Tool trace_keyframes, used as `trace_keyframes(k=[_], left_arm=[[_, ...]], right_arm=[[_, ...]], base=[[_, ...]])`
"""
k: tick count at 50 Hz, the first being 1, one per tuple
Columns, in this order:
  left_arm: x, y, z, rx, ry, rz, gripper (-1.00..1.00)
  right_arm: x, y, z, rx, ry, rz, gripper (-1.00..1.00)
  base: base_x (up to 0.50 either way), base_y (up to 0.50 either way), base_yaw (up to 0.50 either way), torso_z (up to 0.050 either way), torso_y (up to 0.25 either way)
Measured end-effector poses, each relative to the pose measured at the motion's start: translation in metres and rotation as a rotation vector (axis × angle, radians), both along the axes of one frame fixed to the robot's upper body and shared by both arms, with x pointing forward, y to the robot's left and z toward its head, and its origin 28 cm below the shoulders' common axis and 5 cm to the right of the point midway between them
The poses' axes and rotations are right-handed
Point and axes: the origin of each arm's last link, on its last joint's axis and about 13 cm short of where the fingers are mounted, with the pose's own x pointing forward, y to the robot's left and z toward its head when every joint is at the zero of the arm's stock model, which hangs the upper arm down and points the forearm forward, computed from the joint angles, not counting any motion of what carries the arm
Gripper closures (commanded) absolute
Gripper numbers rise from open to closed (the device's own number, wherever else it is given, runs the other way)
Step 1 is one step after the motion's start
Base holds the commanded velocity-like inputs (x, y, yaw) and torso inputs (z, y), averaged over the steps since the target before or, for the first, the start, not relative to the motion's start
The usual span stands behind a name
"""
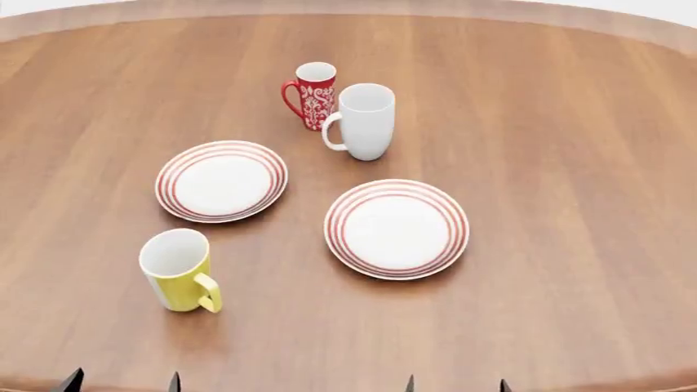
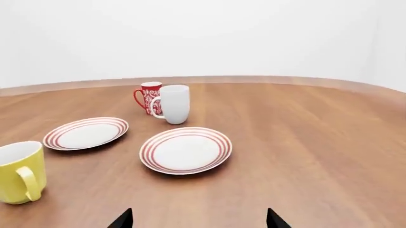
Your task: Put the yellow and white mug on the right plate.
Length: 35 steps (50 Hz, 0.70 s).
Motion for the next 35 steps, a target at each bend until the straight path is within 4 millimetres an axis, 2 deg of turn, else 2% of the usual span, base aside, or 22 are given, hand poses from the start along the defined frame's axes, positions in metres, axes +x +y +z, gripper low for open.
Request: trace_keyframes(k=[24,35], left_arm=[[-0.0005,0.0001,-0.0017,0.023,-0.002,-0.010,-1.00],[-0.0008,0.0002,-0.0019,0.034,-0.008,-0.016,-1.00]], right_arm=[[-0.0016,-0.0006,0.0028,0.005,-0.011,0.006,-1.00],[0.0005,0.0004,0.0015,-0.008,0.006,-0.014,-1.00]], base=[[0.00,0.49,0.00,0.000,0.000],[0.00,0.07,0.00,0.000,0.000]])
